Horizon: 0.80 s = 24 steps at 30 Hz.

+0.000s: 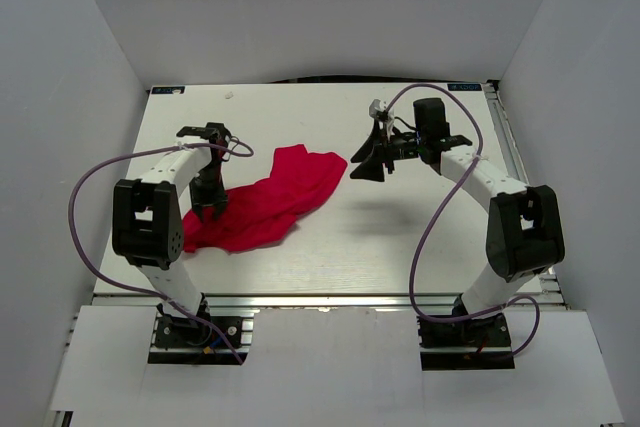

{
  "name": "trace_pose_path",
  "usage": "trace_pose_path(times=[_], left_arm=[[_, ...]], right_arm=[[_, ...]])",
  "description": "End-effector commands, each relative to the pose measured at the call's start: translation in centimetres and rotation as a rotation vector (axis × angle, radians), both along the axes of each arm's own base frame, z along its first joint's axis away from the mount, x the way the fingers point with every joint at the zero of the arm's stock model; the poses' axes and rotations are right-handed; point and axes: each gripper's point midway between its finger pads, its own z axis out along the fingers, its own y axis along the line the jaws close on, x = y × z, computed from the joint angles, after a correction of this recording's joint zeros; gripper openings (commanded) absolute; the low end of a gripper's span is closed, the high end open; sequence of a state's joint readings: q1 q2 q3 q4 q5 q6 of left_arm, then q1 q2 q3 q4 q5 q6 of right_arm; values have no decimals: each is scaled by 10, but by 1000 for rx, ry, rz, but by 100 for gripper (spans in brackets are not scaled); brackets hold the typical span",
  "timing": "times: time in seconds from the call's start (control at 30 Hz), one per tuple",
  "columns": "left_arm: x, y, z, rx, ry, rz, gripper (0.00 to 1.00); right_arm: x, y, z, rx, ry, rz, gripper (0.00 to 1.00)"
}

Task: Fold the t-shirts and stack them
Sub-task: Flatten out the tshirt

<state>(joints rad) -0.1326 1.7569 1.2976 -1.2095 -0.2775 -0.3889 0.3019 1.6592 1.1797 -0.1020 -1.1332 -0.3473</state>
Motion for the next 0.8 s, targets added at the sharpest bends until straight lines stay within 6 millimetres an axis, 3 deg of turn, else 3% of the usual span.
trace_pose_path(times=[0.0, 0.23, 0.47, 0.63, 0.77], left_arm=[[9, 7, 7, 35, -53, 16, 45], [17, 6, 10, 30, -80, 11, 29], [26, 4, 24, 15, -131, 5, 1], [32, -3, 44, -25, -204, 10, 0], [46, -16, 77, -108, -316, 15, 0]], right_arm=[[-6, -2, 18, 35, -40, 21, 64], [-10, -2, 16, 34, -31, 23, 64], [-13, -3, 14, 32, -24, 27, 64], [-13, -4, 10, 12, -29, 30, 64], [-13, -4, 8, 6, -22, 35, 64]])
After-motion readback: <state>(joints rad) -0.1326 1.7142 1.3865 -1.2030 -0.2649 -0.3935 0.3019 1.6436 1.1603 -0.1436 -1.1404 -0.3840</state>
